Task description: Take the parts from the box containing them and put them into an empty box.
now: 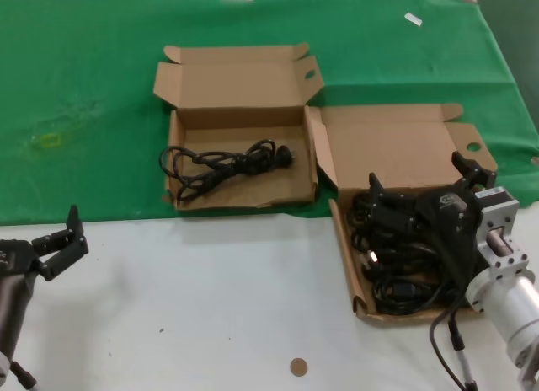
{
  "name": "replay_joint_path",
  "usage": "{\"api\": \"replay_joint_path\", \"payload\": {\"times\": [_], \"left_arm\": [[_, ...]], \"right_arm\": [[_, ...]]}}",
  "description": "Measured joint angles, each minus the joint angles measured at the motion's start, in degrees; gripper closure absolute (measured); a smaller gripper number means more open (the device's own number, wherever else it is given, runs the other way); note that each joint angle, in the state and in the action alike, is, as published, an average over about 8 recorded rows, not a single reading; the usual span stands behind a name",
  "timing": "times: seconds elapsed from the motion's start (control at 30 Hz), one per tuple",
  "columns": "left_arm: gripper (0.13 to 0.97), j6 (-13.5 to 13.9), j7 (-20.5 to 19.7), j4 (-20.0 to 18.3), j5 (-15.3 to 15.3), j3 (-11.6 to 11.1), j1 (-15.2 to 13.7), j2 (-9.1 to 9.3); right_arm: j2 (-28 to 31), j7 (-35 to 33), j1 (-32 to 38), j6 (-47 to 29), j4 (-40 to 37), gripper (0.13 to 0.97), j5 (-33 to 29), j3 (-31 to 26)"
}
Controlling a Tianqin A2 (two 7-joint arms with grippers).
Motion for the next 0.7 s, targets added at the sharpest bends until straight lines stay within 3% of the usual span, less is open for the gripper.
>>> {"api": "replay_joint_path", "payload": {"times": [0.7], "left_arm": [[0.132, 0.00, 0.00, 0.00, 0.00, 0.00, 0.00, 0.00]], "right_arm": [[0.00, 0.00, 0.00, 0.00, 0.00, 0.129, 0.00, 0.00]]}}
